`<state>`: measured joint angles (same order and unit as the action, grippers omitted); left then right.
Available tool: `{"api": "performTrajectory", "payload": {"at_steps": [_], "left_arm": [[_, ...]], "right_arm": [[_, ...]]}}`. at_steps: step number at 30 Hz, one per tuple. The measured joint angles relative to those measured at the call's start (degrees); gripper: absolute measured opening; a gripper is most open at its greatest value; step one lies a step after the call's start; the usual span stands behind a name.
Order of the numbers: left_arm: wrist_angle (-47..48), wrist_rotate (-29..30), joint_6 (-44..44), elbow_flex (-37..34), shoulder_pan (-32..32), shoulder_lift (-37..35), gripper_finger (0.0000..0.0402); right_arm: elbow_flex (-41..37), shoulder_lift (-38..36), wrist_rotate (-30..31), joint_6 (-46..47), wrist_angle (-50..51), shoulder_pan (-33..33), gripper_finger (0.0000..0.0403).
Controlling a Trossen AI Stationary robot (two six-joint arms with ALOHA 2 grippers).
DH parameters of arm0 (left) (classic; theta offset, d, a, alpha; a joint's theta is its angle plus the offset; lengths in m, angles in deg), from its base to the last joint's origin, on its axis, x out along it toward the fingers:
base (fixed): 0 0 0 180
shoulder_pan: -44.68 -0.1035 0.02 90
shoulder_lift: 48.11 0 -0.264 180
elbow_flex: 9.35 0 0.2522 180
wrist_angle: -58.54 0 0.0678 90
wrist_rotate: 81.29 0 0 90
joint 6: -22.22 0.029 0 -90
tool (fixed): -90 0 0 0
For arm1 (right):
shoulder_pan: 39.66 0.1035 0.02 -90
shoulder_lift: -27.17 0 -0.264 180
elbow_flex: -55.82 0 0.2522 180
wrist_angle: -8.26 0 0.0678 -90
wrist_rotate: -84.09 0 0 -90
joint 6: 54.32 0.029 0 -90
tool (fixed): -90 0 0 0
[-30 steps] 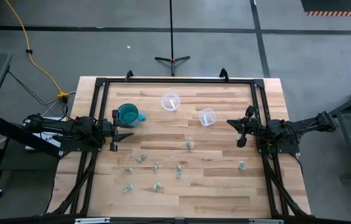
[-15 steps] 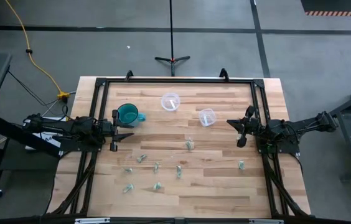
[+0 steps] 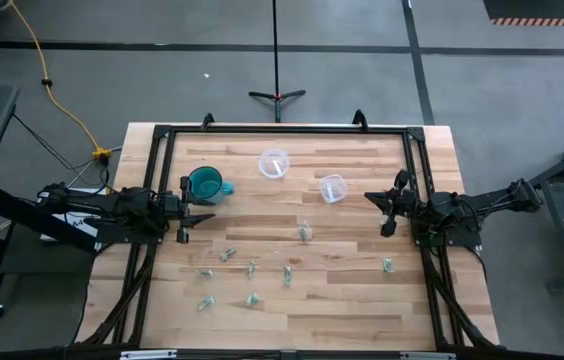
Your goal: Pick and place items into bin
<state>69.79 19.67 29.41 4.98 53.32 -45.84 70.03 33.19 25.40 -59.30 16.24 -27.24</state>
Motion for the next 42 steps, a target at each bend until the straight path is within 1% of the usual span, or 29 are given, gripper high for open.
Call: {"api": "performTrajectory", "payload": {"at_steps": [7,12,15,17,19,22,25,27,29,33,35,37,42], "left_arm": [[0.0,0.0,0.0,0.0,0.0,0.0,0.0172],[0.0,0.0,0.0,0.0,0.0,0.0,0.0172],[0.0,0.0,0.0,0.0,0.0,0.0,0.0172],[-0.2,0.0,-0.8,0.0,0.0,0.0,0.0172],[-0.1,0.0,-3.5,0.0,0.0,0.0,0.0172],[-0.1,0.0,-6.9,0.0,0.0,0.0,0.0172],[-0.1,0.0,-7.5,0.0,0.0,0.0,0.0172],[-0.1,0.0,-7.5,0.0,0.0,0.0,0.0172],[-0.6,0.0,-7.5,0.0,0.0,0.0,0.0172],[-0.7,0.0,-7.5,0.0,0.0,0.0,0.0172],[-0.2,0.0,-7.5,0.0,0.0,0.0,0.0172],[-0.3,0.0,-7.5,0.0,0.0,0.0,0.0172],[-0.5,0.5,-7.5,0.0,0.0,0.0,0.0172]], "right_arm": [[0.0,0.0,0.0,-0.1,0.0,0.0,0.0000],[0.0,0.0,0.0,-4.2,0.0,0.0,0.0000],[0.0,0.0,0.0,-4.5,0.0,0.0,0.0000],[0.0,0.0,-0.2,-2.8,0.0,0.0,0.0000],[0.0,0.0,-0.9,0.0,-0.3,0.0,0.0000],[0.0,0.0,-2.9,0.5,-3.3,0.0,0.0000],[0.0,0.0,-5.8,2.5,-6.2,0.0,0.0000],[0.0,0.0,-6.4,3.5,-7.1,0.0,0.0000],[0.0,0.0,-5.8,2.4,-7.7,0.0,0.0000],[0.0,0.3,-0.8,4.0,-6.7,-0.1,0.0002],[0.0,0.8,-0.1,5.0,-6.4,-0.2,0.0014],[0.3,2.2,-0.1,5.2,-5.9,-0.4,0.0039],[5.1,8.4,-0.1,6.0,-5.3,-0.8,0.0139]]}}
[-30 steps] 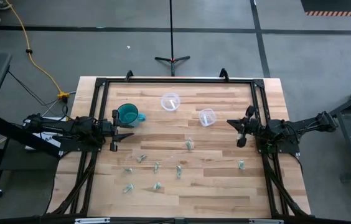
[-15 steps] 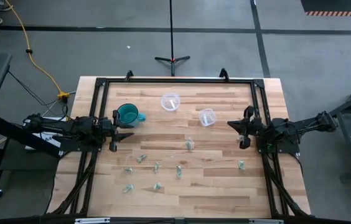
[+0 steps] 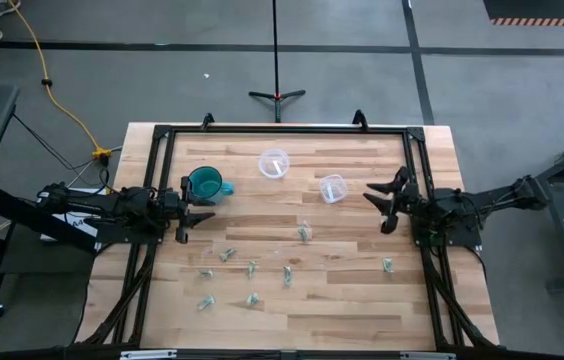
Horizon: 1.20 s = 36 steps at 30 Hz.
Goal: Pick and place items into bin
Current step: Put the stevia packet into the small transparent bin
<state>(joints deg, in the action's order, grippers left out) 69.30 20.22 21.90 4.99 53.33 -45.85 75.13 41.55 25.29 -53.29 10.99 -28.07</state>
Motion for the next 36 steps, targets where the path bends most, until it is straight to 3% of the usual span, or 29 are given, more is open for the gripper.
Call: {"api": "performTrajectory", "payload": {"at_steps": [5,9,12,17,29,36], "left_arm": [[-0.1,0.0,0.0,0.0,0.0,0.0,0.0172],[-0.1,0.2,0.0,0.0,0.0,0.0,0.0172],[-0.1,0.5,0.0,0.0,0.0,0.0,0.0172],[-0.1,3.5,0.0,0.0,0.0,0.0,0.0172],[-0.1,4.2,0.0,0.0,0.0,0.0,0.0172],[-0.1,4.2,0.0,0.0,0.0,0.0,0.0172]], "right_arm": [[8.8,9.9,-0.1,-0.1,12.3,0.0,0.0228],[17.2,18.7,-0.2,7.3,29.6,0.0,0.0254],[22.7,24.6,-1.0,15.4,40.9,0.0,0.0255],[28.8,32.1,-8.5,28.1,56.7,0.0,0.0242],[29.9,42.3,-18.9,35.1,68.2,0.0,0.0204],[29.9,48.6,-20.0,39.3,70.2,0.0,0.0189]]}}
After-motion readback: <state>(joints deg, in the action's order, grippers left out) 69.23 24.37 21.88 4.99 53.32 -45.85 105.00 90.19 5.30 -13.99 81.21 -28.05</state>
